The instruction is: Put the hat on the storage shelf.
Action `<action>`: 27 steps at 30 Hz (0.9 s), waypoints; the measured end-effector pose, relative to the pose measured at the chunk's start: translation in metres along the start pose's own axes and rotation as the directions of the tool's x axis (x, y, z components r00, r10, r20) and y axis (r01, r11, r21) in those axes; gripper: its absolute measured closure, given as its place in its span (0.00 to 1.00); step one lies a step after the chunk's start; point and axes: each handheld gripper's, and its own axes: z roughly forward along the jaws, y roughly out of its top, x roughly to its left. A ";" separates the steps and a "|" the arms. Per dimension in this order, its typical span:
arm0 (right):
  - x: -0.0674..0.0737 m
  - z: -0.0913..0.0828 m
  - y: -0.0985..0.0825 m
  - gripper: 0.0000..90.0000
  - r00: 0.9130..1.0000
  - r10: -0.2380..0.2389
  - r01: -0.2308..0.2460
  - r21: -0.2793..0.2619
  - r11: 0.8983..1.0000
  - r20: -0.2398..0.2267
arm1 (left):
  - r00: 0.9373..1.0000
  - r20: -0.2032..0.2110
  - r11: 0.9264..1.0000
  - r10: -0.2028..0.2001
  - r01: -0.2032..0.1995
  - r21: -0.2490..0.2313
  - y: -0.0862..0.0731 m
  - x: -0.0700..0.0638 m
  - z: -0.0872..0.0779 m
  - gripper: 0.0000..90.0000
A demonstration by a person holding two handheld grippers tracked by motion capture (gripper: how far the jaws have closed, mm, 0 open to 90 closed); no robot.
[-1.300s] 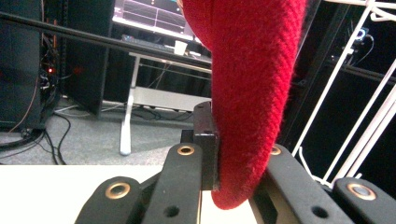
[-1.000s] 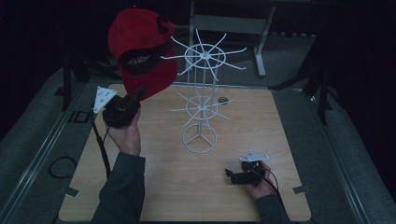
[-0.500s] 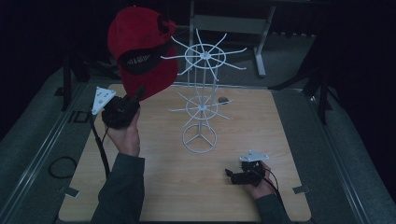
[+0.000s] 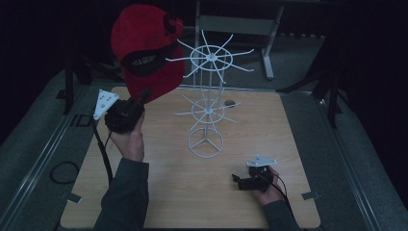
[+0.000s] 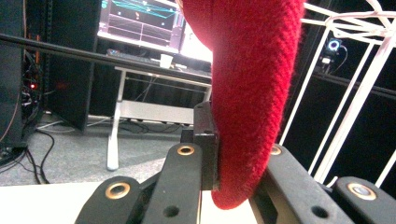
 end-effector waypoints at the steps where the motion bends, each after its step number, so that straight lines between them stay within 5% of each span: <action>1: 0.000 0.000 0.000 0.15 1.000 -0.001 0.001 0.000 1.000 0.000 | 1.000 0.001 1.000 0.002 -0.002 0.001 0.000 0.000 0.000 0.95; 27: 0.000 0.000 0.000 0.15 1.000 -0.002 0.002 -0.001 1.000 -0.001 | 0.998 0.053 0.999 0.023 -0.025 0.041 -0.009 0.005 -0.009 0.95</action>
